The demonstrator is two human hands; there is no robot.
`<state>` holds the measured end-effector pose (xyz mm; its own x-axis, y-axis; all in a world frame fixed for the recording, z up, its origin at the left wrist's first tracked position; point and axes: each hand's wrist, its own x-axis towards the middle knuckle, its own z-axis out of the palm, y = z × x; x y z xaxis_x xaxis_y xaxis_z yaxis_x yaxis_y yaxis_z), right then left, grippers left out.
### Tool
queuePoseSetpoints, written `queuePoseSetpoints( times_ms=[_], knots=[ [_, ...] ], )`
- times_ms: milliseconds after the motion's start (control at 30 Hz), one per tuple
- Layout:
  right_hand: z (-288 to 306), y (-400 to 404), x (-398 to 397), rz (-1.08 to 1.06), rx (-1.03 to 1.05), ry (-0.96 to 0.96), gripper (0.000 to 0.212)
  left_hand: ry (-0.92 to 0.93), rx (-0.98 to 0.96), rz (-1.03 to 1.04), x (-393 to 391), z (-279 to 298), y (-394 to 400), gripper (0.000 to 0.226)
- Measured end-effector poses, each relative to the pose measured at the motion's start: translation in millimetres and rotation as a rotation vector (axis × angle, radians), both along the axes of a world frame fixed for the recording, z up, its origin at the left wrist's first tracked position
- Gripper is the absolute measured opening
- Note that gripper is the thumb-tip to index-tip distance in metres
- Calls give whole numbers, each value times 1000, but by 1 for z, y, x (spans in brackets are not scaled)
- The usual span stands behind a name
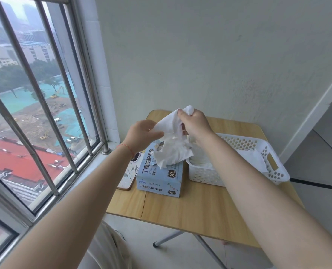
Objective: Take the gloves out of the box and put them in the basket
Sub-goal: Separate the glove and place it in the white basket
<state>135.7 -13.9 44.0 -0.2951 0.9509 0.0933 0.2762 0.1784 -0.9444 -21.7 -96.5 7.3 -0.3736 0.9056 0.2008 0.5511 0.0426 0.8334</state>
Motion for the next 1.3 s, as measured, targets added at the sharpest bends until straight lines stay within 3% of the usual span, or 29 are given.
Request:
queuePoseSetpoints(
  times_ms=[100,200,367,467,533,667,733,833,933,1033,1200,1300],
  knots=[
    [-5,-4,1,59,-57,-79,31,-26,33,123,-3,4,-2,43],
    [2,-13,6,120,99,-263,50,-53,66,184,-3,18,-3,50],
    [27,-26,6,237,442,-129,66,-102,164,127,14,54,2,44],
    [43,-30,7,257,524,-151,54,-161,202,12,27,70,5,45],
    [49,-30,10,239,511,-141,30,-230,208,-94,32,75,3,53],
    [54,-24,18,147,419,-85,2,-363,135,-245,33,65,2,40],
    [54,-21,22,95,377,-47,14,-322,52,-305,30,54,3,38],
    [57,-18,28,44,318,11,24,-237,-12,-362,35,46,-2,14],
    [56,-15,34,3,233,75,17,-309,20,-264,38,45,-3,19],
    [57,-14,42,-21,202,115,27,-415,68,-160,40,52,-4,18],
    [56,-11,57,-38,128,166,29,-652,217,-229,44,67,-7,32],
    [51,-7,66,-31,49,193,29,-594,156,-184,43,62,-6,29]
  ],
)
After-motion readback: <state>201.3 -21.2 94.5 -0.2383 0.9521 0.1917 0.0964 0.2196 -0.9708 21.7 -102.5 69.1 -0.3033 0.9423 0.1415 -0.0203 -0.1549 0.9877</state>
